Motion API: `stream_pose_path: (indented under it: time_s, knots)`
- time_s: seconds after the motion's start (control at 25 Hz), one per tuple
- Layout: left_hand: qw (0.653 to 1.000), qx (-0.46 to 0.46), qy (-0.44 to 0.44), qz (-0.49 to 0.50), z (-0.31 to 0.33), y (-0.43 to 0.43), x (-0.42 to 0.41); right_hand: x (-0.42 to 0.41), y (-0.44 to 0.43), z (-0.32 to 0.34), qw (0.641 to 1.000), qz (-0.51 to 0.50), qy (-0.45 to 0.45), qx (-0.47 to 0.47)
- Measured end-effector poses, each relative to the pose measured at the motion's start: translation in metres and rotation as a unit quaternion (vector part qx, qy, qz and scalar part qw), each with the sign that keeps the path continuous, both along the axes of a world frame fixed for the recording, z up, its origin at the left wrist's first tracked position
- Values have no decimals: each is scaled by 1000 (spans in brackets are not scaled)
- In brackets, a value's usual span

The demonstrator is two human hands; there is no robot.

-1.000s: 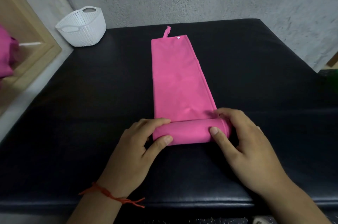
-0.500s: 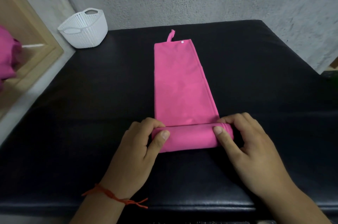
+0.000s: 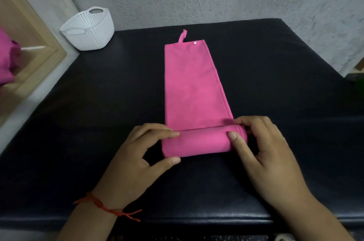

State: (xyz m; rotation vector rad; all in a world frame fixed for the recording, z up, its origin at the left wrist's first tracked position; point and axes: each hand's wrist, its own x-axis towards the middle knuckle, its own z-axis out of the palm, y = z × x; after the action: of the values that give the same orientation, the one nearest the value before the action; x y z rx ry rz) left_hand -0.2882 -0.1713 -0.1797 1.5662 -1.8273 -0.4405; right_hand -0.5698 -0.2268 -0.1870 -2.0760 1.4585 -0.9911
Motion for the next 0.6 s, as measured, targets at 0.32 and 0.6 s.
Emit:
stream_pose_path:
  time_s: [0.32,0.6]
  knots:
    - [993,71,80,55,-1,-4,-4,-2,-1,-3,999,15,31,16]
    - [992,58,104,49,2,-5,-9,-2,-1,-2,999,-6,38,19]
